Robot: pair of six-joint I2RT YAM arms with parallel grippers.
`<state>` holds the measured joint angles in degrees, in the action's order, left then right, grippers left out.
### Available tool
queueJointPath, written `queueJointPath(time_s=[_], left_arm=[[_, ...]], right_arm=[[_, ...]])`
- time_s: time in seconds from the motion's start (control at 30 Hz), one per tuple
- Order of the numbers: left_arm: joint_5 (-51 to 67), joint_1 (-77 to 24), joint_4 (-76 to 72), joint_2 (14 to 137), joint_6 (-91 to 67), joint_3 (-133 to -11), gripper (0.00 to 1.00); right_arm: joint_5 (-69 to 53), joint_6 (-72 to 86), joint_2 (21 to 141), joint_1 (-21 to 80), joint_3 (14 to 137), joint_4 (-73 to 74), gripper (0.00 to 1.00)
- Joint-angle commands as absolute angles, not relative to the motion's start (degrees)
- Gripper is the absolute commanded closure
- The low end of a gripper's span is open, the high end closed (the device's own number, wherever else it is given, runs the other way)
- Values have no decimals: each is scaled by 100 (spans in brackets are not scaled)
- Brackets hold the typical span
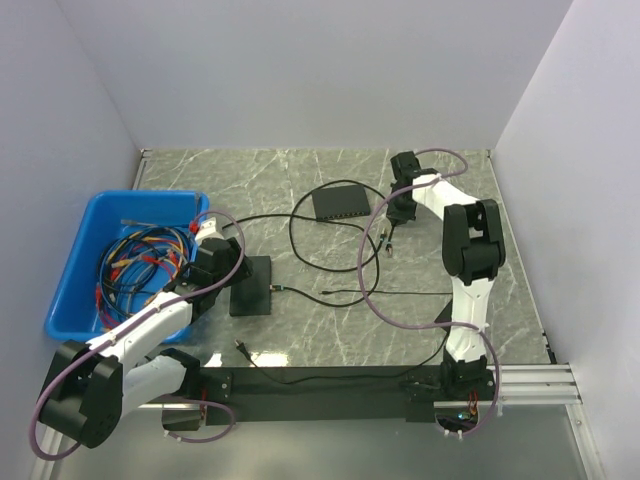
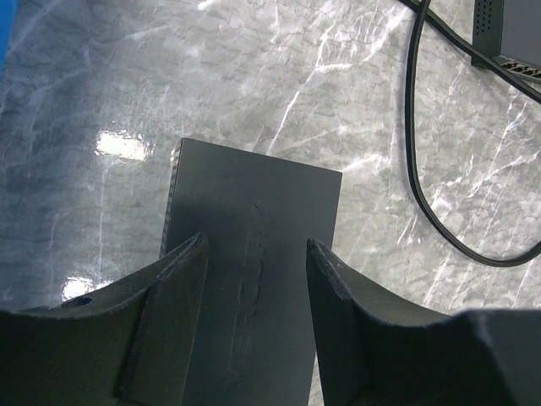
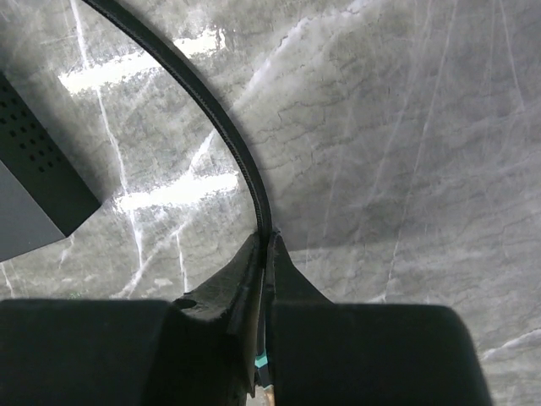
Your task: Insert the plug into the switch port
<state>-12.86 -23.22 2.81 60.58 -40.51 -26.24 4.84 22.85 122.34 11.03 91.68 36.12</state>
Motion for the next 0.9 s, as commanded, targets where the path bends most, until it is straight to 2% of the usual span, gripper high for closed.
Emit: queueJointPath(time_s=[0.0,0.2,0.47,0.73,0.87], left_arm=[[-1292,-2338,97,5959,-3955,-2558,44],[-1003,-2609,44,5283,-3850,-2549,45],[-1108,-3883,-298,4518,-3718,-2812,44],[-1546,-5841,-1449,5079,-3306,-3040,43],[-2125,-6678,-1889,6157,-2866,-3645,42]], right_arm=[[246,2259,12006,1081,8895,3674,100],[396,2364,11164,1037,8482,3454,100],[422,2584,9415,853,8157,3271,100],[-350,3357,6904,281,6365,2400,100],[-1106,3857,5847,272,5223,1786,100]])
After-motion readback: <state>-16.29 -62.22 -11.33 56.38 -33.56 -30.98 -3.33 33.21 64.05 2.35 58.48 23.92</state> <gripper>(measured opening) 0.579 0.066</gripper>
